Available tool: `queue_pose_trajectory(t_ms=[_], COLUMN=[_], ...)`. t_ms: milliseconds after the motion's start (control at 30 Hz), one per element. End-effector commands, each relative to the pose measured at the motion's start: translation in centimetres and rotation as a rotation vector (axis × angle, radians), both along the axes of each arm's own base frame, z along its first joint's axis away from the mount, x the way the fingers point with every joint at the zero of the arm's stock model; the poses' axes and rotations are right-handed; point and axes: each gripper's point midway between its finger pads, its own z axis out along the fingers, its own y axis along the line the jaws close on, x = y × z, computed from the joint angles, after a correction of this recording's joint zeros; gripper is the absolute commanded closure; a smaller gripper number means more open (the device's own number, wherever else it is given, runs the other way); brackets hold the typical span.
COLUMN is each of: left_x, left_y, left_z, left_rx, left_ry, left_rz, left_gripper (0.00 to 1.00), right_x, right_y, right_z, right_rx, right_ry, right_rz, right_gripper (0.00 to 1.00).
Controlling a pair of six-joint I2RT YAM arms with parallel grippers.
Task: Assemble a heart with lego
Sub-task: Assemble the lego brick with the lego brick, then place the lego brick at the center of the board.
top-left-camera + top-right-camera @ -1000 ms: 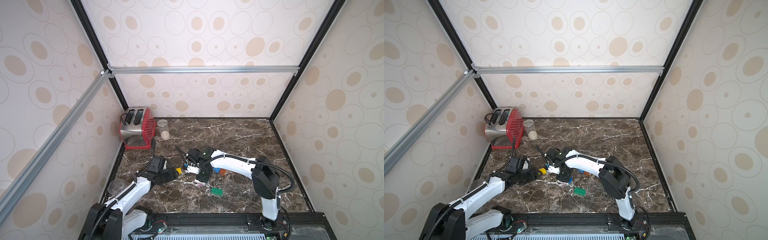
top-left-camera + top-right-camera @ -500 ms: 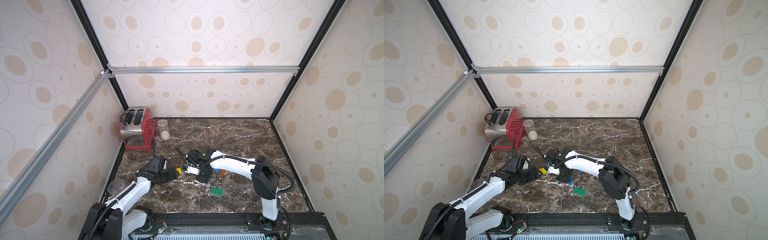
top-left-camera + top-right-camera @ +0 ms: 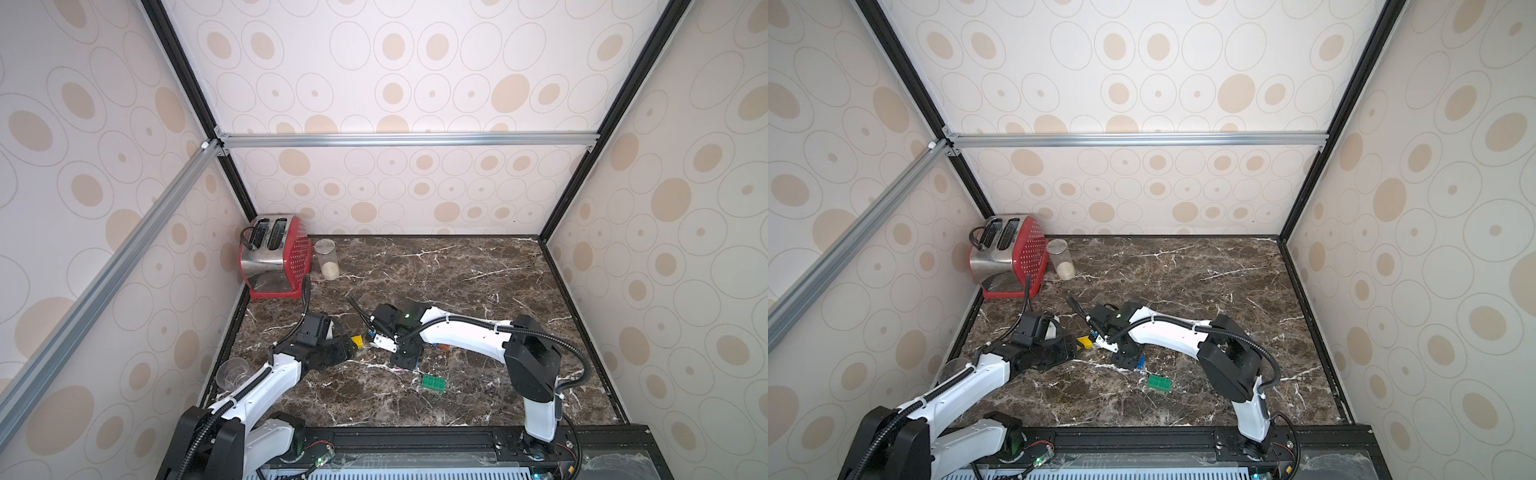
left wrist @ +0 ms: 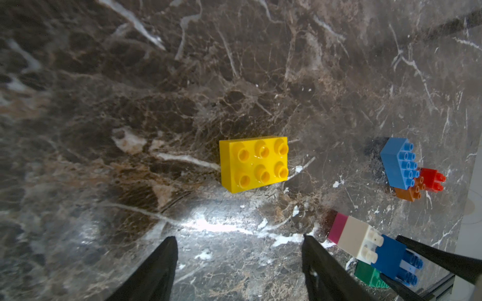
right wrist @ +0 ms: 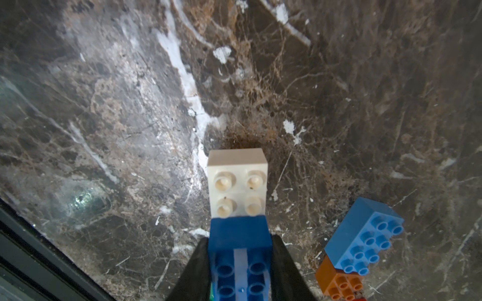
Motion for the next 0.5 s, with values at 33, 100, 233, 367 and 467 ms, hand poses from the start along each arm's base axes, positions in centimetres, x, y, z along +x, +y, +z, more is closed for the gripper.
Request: queue_pose_trajectory(t_ms=[33,100,233,367,467], left_x=[-0.1,-0.1,0.0,0.0,0.2], left_y=[0.4,0.4,0.5,0.5,0.7], left_z=[0.4,0.5,0.6,0.7,1.0], left_rx=[0.019,0.019,0.021,0.024,0.033], left_ry=[-0.01,-0.012,-0.017,-0.014,-0.022], left_rz=[-0.001,-0.001,0.003,0.003,0.012], left_gripper=[0.25,0.25,0.25,0.25,0.25], right_x=[-0.9,-0.6,-0.6,-1.1,-0.8], right_y=[-2.1,-1.8,-1.1,-1.0,-1.4], right_z=[-4.2,-3.1,-0.2,1.0,1.2], right_rx=[-0.114,-0.083,0.013,0.058,0.033], right_ry=[0.064,0.057,0.031,0.02,0.004], right_rz=[0.024,0.027,0.08,0.155,0.174], right_gripper=[0.79,0.79,0.8,0.78,0.78])
